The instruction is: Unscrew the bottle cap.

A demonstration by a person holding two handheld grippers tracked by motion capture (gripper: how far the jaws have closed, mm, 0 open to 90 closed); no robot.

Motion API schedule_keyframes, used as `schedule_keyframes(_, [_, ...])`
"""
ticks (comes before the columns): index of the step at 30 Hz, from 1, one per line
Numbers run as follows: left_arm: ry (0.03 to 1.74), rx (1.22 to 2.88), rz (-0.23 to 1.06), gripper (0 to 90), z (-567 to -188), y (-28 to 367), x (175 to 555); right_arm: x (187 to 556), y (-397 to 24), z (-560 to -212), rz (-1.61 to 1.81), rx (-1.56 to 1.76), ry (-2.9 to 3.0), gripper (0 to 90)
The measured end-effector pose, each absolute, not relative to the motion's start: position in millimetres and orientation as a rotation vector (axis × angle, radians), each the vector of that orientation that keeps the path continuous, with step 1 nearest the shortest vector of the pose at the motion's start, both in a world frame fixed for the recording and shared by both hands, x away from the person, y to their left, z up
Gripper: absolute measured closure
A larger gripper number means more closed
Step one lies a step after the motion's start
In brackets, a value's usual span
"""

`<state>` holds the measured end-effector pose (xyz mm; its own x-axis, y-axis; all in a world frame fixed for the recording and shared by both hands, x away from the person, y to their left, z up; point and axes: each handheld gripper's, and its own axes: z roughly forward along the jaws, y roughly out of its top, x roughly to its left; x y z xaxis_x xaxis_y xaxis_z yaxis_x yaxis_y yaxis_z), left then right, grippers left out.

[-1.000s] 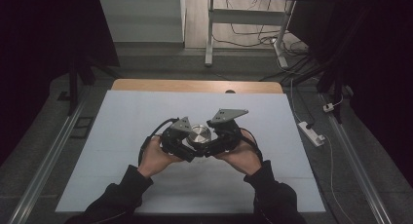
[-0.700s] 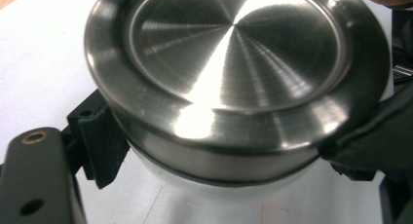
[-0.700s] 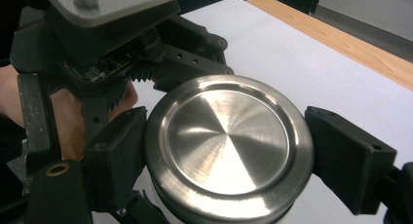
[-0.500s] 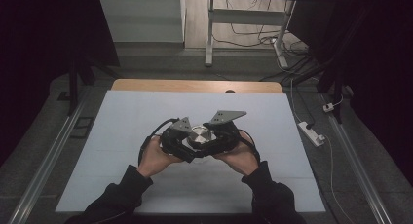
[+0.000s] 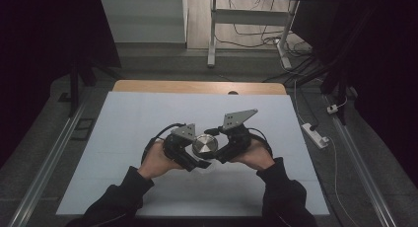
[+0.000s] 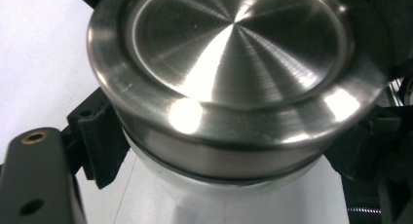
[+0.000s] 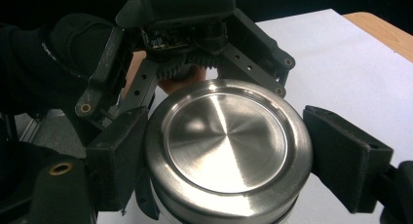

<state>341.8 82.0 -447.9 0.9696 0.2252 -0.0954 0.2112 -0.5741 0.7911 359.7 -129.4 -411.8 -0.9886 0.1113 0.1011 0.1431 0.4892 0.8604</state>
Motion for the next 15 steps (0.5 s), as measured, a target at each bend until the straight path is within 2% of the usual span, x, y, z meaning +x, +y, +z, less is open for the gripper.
schedule_keyframes(6, [0.442,2.186,0.095,15.8,-447,87,345,357,-124,-402,-1.584,-0.556,-2.69,5.1])
schedule_keyframes(15, [0.537,2.193,0.154,15.8,-448,87,346,344,-103,-407,-1.573,-0.726,-2.866,10.3])
